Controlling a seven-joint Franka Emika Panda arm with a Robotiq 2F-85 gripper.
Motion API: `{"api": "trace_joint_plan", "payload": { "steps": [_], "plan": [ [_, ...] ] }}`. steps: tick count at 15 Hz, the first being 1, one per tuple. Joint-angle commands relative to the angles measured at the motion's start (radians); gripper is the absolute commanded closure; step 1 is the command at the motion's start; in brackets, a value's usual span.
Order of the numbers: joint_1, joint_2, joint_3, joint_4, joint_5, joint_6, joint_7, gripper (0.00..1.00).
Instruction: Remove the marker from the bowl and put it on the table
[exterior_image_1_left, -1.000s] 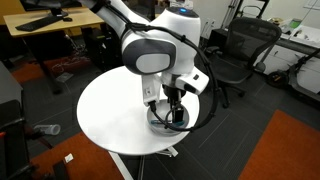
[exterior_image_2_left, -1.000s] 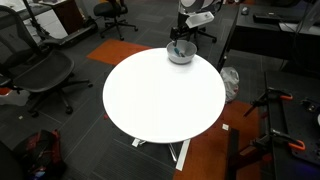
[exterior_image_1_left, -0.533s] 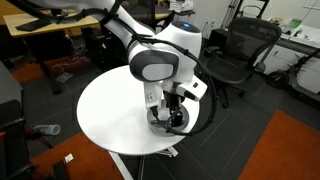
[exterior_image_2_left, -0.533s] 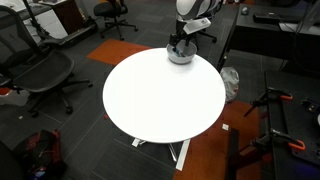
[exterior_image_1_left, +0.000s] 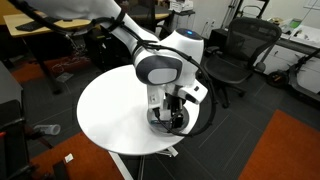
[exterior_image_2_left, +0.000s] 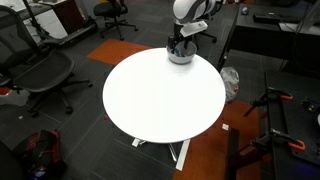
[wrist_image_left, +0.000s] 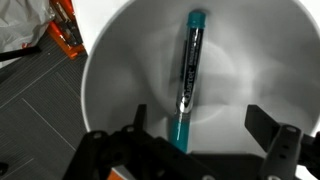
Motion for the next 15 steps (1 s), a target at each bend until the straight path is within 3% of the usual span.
{"api": "trace_joint_plan", "payload": {
  "steps": [1,2,3,4,13,15],
  "plan": [
    [-0.012,0.034,0.005,0.052,0.001,-0.044,0.03,0.0],
    [-0.012,0.041,0.005,0.056,0.002,-0.045,0.03,0.0],
    [-0.013,0.045,0.005,0.059,0.001,-0.045,0.029,0.25],
    [-0.015,0.05,0.006,0.061,0.002,-0.045,0.027,0.26],
    [-0.021,0.056,0.007,0.077,0.003,-0.046,0.026,0.96],
    [-0.019,0.05,0.006,0.074,-0.001,-0.049,0.023,0.98]
  ]
}}
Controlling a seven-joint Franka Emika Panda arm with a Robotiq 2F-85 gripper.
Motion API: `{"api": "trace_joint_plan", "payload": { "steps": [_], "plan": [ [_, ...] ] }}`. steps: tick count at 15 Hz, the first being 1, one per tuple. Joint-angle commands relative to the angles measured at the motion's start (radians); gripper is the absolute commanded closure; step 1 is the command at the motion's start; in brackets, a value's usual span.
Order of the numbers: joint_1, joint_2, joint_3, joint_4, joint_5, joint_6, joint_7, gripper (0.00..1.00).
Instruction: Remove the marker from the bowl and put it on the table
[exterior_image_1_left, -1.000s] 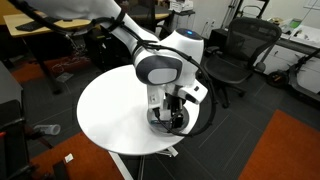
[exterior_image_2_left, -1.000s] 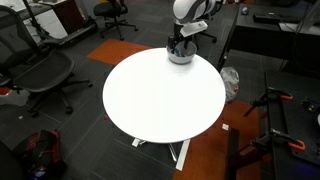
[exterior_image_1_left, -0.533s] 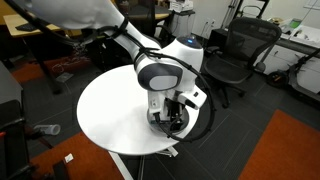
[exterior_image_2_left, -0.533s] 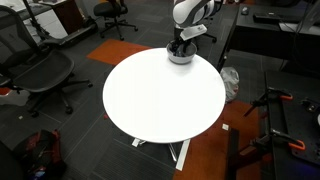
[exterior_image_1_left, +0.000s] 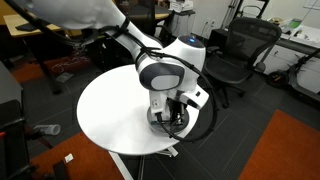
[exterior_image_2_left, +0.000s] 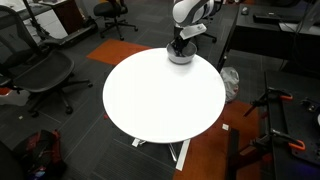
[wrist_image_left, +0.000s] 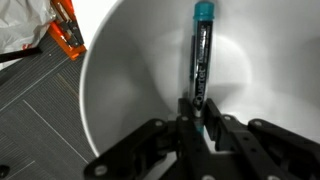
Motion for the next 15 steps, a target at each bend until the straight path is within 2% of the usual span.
{"api": "trace_joint_plan", "payload": {
  "steps": [1,8,15],
  "plan": [
    [-0.006,-0.008,0.008,0.02,0.0,-0.046,0.017,0.95],
    [0.012,-0.116,0.01,-0.076,-0.006,-0.003,0.002,0.95],
    [0.037,-0.281,0.016,-0.207,-0.008,0.022,-0.008,0.95]
  ]
}}
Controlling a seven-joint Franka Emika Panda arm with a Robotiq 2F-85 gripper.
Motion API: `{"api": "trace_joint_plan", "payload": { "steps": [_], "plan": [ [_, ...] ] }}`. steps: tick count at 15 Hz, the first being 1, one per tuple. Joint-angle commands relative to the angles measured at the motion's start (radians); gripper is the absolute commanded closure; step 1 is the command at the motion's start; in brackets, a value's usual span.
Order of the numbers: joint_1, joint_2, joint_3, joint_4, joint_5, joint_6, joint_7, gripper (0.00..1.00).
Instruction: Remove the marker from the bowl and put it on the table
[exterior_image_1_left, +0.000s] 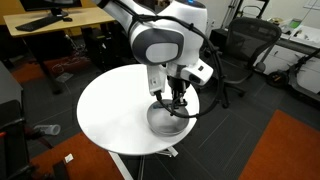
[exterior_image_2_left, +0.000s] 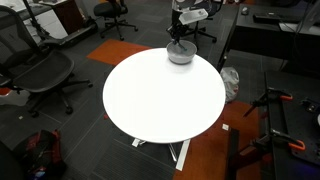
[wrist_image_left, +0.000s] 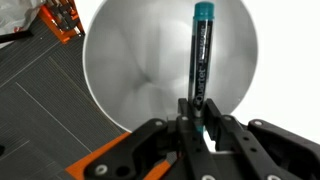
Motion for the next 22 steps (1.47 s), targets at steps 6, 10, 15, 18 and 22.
{"api": "trace_joint_plan", "payload": {
  "steps": [6,10,15,18,22],
  "plan": [
    [0.062,-0.265,0.03,-0.257,-0.014,0.044,-0.012,0.95],
    [0.104,-0.299,0.05,-0.293,-0.019,0.048,0.007,0.95],
    [0.157,-0.272,0.057,-0.287,-0.021,0.054,0.051,0.95],
    [0.179,-0.246,0.052,-0.277,-0.026,0.055,0.092,0.95],
    [0.194,-0.206,0.049,-0.268,-0.027,0.062,0.128,0.95]
  ]
}}
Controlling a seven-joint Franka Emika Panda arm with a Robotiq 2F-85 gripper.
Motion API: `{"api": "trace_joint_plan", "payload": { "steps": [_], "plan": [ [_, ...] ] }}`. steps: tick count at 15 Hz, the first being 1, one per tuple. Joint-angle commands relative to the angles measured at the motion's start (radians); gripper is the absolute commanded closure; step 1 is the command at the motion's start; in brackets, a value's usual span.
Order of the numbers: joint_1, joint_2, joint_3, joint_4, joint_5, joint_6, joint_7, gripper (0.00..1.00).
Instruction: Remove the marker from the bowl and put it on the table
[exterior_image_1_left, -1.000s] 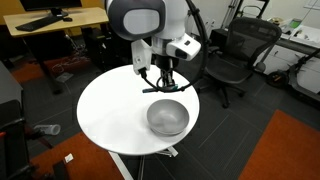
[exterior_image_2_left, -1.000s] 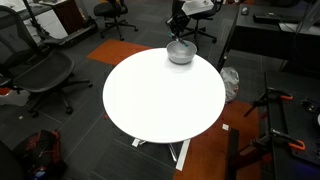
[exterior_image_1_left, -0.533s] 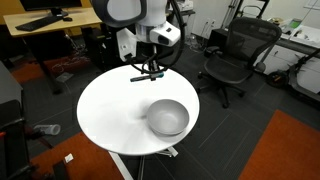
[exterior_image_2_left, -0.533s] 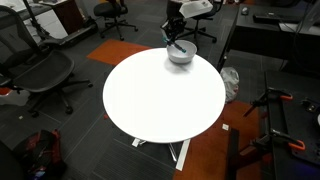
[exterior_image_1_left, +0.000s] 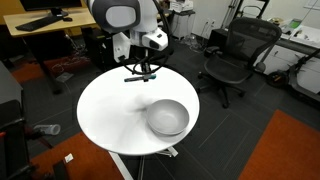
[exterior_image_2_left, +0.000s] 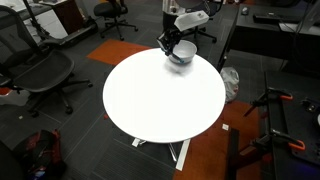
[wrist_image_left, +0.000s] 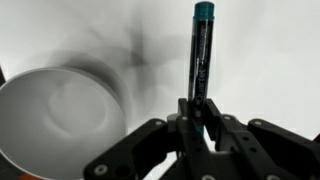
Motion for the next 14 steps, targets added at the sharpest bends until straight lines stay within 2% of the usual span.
{"api": "trace_joint_plan", "payload": {
  "steps": [1,8,13,14],
  "plan": [
    [0.017,0.032,-0.007,-0.002,-0.02,0.043,0.057,0.95],
    [0.024,0.14,-0.007,0.036,-0.011,0.134,0.08,0.95],
    [0.026,0.205,-0.014,0.083,-0.012,0.121,0.087,0.95],
    [0.027,0.214,-0.016,0.09,-0.013,0.119,0.088,0.79]
  ]
}}
